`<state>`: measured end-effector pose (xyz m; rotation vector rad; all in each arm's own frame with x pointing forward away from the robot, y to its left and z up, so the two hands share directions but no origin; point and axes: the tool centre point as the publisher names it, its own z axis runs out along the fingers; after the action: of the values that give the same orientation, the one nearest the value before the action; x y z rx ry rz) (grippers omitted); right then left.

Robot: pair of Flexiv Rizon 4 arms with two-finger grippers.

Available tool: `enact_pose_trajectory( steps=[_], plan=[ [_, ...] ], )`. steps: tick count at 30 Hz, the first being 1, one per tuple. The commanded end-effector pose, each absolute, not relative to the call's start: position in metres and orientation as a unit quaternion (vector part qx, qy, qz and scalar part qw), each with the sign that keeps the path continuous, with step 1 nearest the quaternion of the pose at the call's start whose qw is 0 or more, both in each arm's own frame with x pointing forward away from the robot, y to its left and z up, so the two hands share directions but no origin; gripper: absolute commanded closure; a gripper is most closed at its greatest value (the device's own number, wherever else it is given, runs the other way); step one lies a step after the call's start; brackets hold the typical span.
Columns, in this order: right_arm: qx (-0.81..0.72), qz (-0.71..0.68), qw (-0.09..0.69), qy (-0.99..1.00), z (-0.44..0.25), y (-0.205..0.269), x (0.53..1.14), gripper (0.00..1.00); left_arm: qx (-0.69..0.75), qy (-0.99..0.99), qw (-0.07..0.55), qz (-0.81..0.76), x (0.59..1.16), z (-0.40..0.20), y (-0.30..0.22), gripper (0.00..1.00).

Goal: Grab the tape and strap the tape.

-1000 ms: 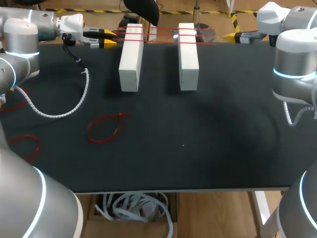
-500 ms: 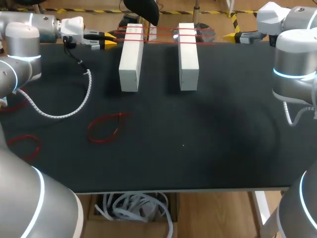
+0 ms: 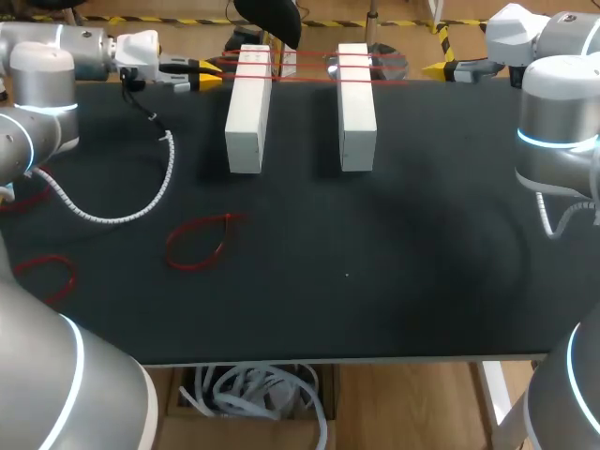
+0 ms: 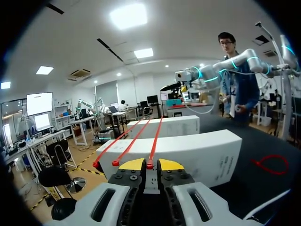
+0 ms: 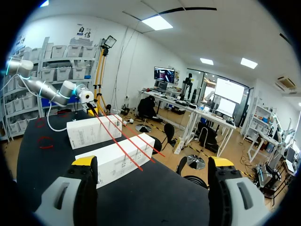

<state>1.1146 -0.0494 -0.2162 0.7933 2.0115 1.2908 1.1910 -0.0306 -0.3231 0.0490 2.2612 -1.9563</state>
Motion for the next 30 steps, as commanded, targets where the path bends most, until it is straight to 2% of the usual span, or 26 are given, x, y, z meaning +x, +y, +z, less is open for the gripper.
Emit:
enact_pose_trajectory(
  steps=[1,5,6,7,24,30],
  plan=[
    [0.3,0.488,0.306,0.76,-0.216,-0.05,1.115,0.0,0.073,0.755,0.008,-0.652,1.198,-0.329,-0.028,0.84],
    [0.3,0.488,0.306,0.76,-0.216,-0.05,1.115,0.0,0.073,0.755,0.009,-0.652,1.197,-0.325,-0.029,0.88],
    [0.3,0.488,0.306,0.76,-0.216,-0.05,1.115,0.0,0.073,0.754,0.009,-0.652,1.197,-0.325,-0.029,0.92],
    [0.3,0.488,0.306,0.76,-0.216,-0.05,1.115,0.0,0.074,0.754,0.009,-0.653,1.197,-0.325,-0.029,1.0],
    [0.3,0.488,0.306,0.76,-0.216,-0.05,1.115,0.0,0.06,0.72,0.011,-0.692,1.176,-0.301,-0.034,1.0],
    [0.3,0.488,0.306,0.76,-0.216,-0.05,1.115,0.0,0.06,0.699,-0.006,-0.713,1.161,-0.284,-0.039,1.0]
  ],
)
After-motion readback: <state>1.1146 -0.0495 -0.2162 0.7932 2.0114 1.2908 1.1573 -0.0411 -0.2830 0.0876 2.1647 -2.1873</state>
